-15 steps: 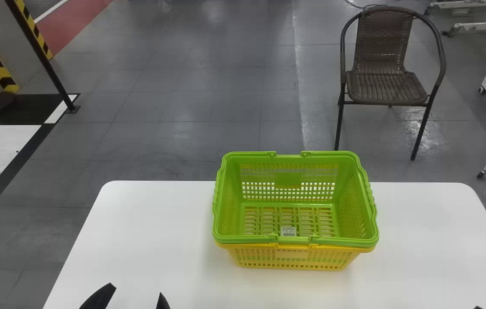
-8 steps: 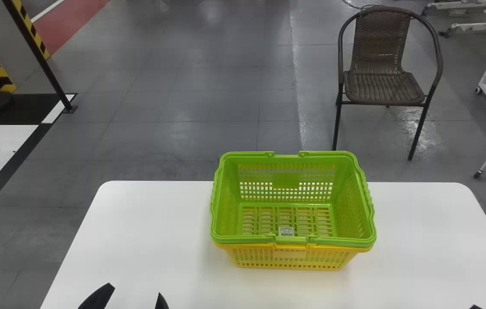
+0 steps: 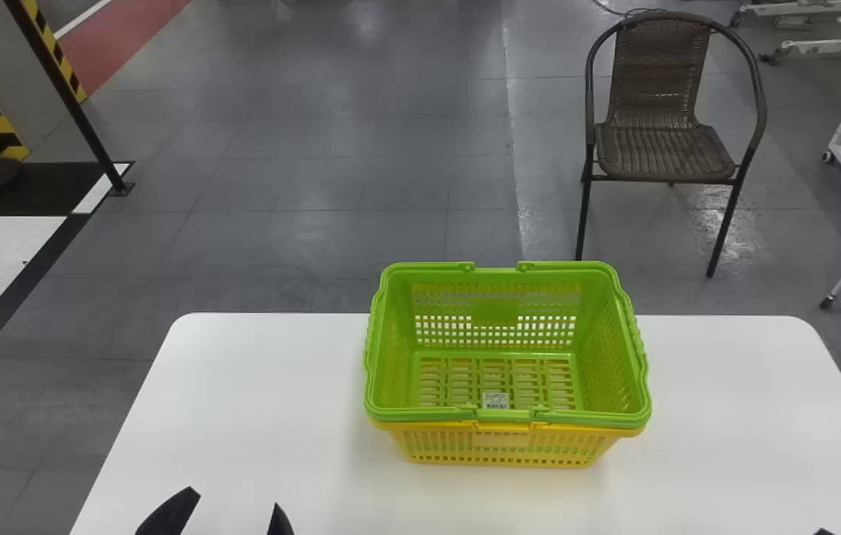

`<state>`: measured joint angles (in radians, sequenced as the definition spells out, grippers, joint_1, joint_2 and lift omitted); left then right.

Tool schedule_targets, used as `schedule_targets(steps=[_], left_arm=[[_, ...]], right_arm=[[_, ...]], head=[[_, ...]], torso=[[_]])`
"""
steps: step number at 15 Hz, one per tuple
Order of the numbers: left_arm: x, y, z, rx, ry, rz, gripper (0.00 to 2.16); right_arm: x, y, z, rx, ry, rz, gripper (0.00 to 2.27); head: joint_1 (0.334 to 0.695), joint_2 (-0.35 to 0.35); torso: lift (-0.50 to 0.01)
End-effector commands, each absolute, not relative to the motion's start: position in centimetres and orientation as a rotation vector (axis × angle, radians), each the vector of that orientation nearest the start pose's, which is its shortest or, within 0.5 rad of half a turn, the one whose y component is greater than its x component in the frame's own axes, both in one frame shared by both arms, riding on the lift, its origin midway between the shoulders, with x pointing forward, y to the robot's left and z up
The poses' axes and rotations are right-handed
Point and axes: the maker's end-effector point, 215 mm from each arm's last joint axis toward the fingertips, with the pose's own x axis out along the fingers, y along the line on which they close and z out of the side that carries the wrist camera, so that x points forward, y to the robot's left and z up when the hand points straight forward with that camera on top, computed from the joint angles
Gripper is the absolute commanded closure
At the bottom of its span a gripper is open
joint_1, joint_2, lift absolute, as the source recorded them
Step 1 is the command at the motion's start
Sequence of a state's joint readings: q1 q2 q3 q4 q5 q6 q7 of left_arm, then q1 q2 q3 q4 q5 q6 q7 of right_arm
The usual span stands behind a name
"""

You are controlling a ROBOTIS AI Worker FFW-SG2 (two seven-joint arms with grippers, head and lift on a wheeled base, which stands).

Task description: Grasp handle with right gripper to insert into left gripper then lift and swing left to center

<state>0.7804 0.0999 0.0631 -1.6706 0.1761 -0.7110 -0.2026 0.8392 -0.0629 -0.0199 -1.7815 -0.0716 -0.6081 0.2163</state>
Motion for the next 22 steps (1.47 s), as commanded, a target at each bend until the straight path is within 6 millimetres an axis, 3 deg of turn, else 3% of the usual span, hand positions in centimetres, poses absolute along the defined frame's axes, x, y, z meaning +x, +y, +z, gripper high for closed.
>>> schedule_targets(steps=[1, 6, 13, 17, 22], left_arm=[[30.0, 26.0, -41.3, -0.015, -0.046, -0.128, 0.10], [33.3, 26.9, -41.7, -0.005, 0.032, -0.151, 0.10], [39.6, 28.3, -41.9, -0.052, 0.189, -0.198, 0.10], [43.3, 27.2, -42.5, -0.119, 0.291, -0.261, 0.10], [46.6, 25.6, -42.7, -0.208, 0.393, -0.341, 0.10]], right_arm=[[28.3, -20.8, -41.7, 0.002, 0.018, 0.208, 0.08], [28.1, -20.8, -41.4, 0.001, 0.008, 0.208, 0.08], [28.0, -20.8, -41.1, 0.000, -0.003, 0.208, 0.08], [28.0, -20.7, -41.1, -0.002, -0.001, 0.210, 0.08], [27.7, -20.8, -41.2, -0.002, 0.003, 0.206, 0.08]], head=[[0.695, 0.110], [0.695, 0.112], [0.695, 0.123], [0.695, 0.119], [0.695, 0.092]], torso=[[0.000], [0.000], [0.000], [0.000], [0.000]])
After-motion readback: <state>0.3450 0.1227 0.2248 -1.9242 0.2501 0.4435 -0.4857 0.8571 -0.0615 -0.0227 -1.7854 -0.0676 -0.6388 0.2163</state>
